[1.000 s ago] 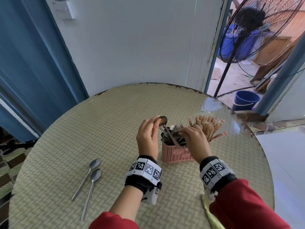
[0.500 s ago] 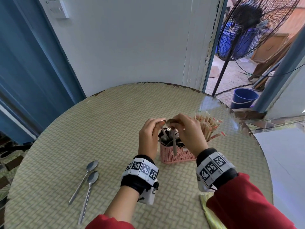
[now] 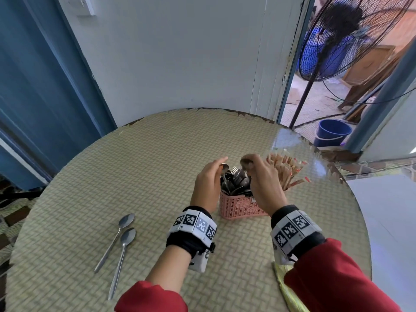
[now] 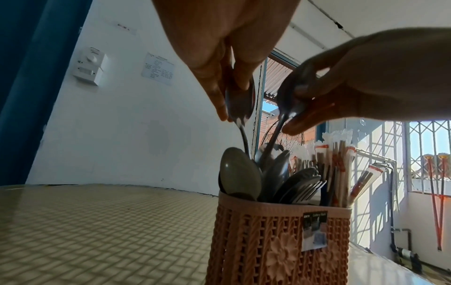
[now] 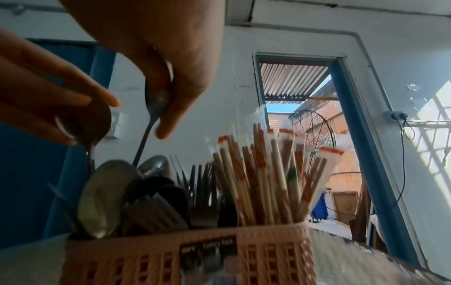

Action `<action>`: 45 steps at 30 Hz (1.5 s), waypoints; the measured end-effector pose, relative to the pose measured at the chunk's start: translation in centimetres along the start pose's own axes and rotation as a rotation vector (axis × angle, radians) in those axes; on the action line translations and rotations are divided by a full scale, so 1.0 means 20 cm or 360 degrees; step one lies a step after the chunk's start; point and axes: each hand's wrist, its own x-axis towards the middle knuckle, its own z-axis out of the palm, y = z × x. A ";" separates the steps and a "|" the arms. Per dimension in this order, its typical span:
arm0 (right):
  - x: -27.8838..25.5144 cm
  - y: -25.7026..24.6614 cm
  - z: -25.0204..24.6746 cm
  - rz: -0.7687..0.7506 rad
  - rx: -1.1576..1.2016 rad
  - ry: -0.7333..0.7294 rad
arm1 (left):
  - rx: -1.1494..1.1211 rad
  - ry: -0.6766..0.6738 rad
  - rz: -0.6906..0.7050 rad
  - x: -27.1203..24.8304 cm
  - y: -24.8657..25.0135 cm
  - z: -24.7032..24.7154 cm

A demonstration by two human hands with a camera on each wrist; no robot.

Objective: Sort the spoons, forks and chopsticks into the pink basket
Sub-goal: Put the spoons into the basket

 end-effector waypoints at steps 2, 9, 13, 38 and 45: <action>-0.04 0.03 0.04 0.0030 -0.0411 -0.0227 | 0.0026 -0.0189 -0.0079 -0.01 -0.02 0.01; -0.14 -0.03 0.12 0.0094 -0.0608 -0.0375 | 0.0169 -0.0546 -0.0301 -0.14 -0.09 -0.01; -0.19 -0.17 0.25 -0.0096 -0.0286 -0.0022 | 0.0108 -0.0235 -0.0401 -0.24 -0.18 -0.13; -0.51 -0.78 1.62 0.0623 -0.0321 -0.1178 | 0.0441 -0.0153 -0.0914 -0.59 -1.28 -1.05; -0.49 -0.69 1.59 0.1049 -0.0139 -0.0792 | 0.0406 -0.0378 -0.0832 -0.49 -1.34 -0.99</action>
